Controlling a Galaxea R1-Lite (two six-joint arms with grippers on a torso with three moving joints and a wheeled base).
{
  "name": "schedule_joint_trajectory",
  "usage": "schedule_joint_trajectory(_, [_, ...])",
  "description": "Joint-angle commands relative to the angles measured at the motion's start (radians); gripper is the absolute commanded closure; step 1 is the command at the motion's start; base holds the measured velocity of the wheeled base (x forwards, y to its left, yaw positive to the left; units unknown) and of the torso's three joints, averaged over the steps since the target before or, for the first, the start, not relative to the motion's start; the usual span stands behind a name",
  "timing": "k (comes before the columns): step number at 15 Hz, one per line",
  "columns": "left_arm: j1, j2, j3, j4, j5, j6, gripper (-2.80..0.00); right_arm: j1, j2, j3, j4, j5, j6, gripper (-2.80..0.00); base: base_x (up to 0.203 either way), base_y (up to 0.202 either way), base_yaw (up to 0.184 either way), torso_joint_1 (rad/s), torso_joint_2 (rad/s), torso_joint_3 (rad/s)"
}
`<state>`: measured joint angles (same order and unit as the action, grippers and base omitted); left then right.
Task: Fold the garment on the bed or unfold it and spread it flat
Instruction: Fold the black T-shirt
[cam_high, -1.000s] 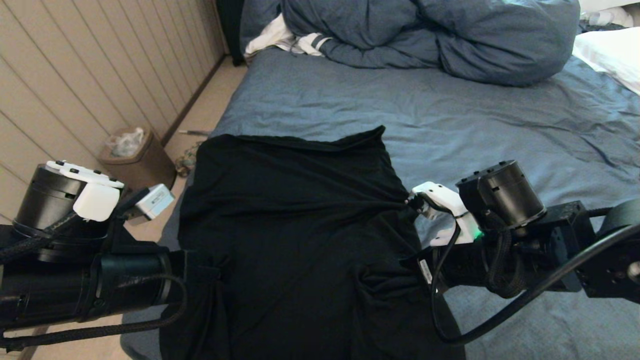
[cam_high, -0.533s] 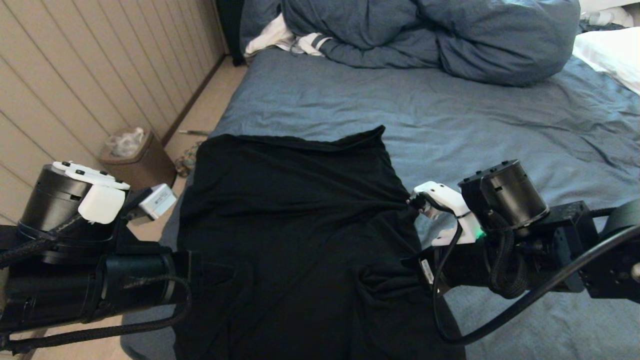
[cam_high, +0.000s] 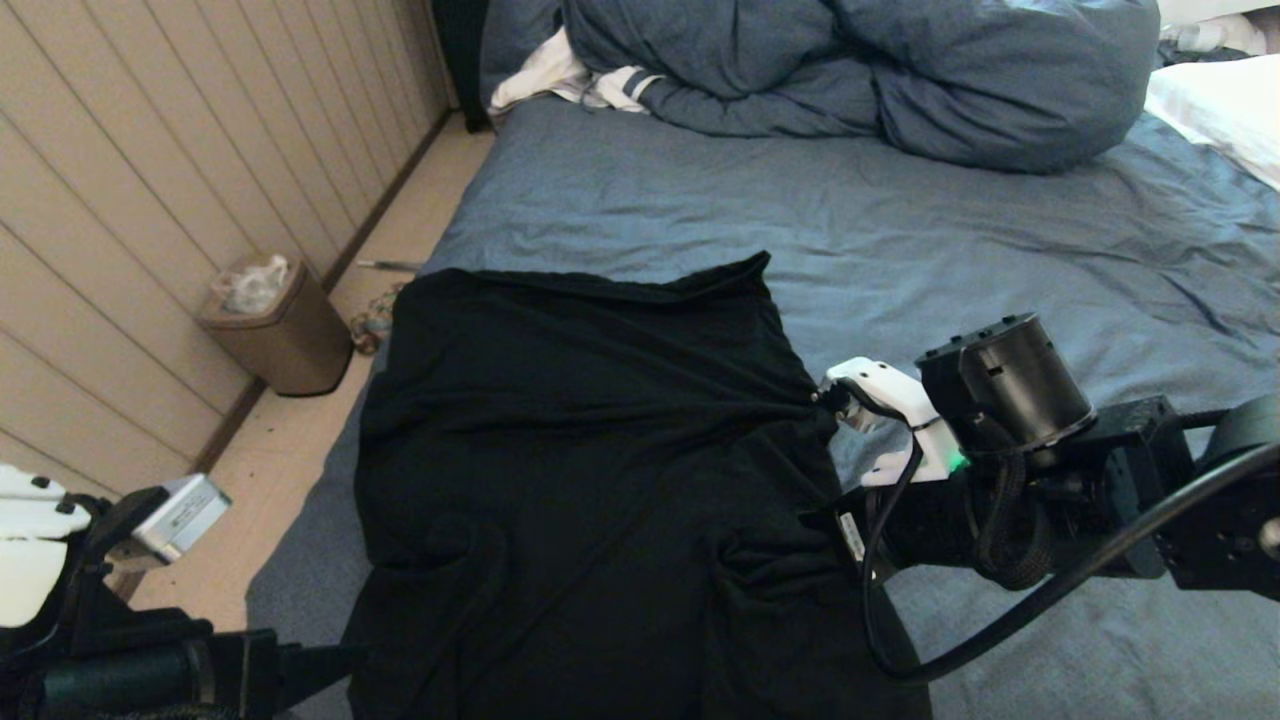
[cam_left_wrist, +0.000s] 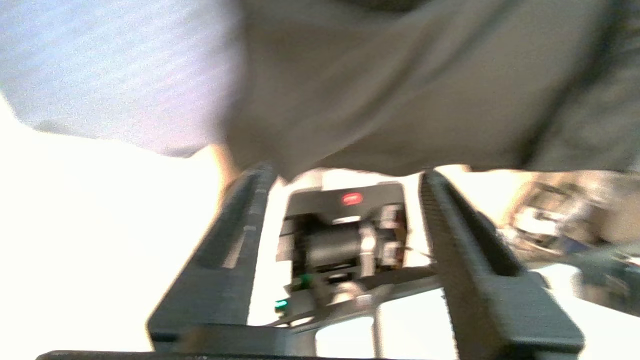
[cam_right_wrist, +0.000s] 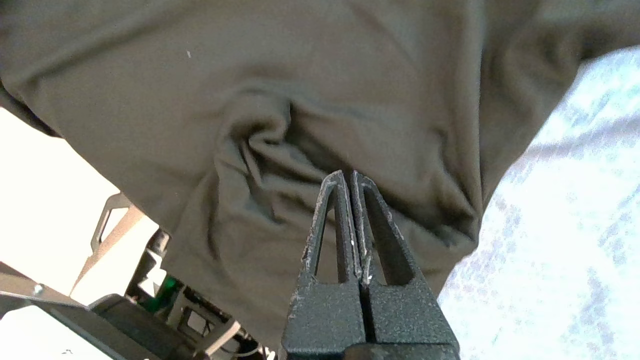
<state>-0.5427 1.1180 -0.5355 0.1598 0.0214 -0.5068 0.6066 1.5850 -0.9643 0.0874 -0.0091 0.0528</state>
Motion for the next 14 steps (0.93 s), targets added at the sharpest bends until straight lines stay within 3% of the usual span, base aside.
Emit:
schedule_joint_trajectory(1, [0.015, -0.037, 0.084, -0.018, 0.032, -0.001, 0.00, 0.000, 0.006, -0.025, 0.005, -0.001, 0.001, 0.00, 0.000, 0.000, 0.000, 0.000, 0.00, 0.000])
schedule_joint_trajectory(6, [0.043, 0.024, 0.191, -0.206, 0.037, -0.007, 0.00, -0.002, 0.003, -0.040, 0.008, -0.009, 0.002, 0.00, 0.000, 0.000, 0.000, 0.000, 0.00, 0.000])
schedule_joint_trajectory(10, [0.067, 0.166, 0.216, -0.329, 0.037, -0.012, 0.00, -0.021, 0.004, -0.053, 0.009, -0.009, -0.002, 0.00, 0.000, 0.000, 0.000, 0.000, 0.00, 0.000])
schedule_joint_trajectory(14, [0.194, 0.196, 0.225, -0.426, 0.030, 0.005, 0.00, -0.043, 0.014, -0.053, 0.008, -0.005, -0.008, 0.00, 0.000, 0.000, 0.000, 0.000, 0.00, 0.000])
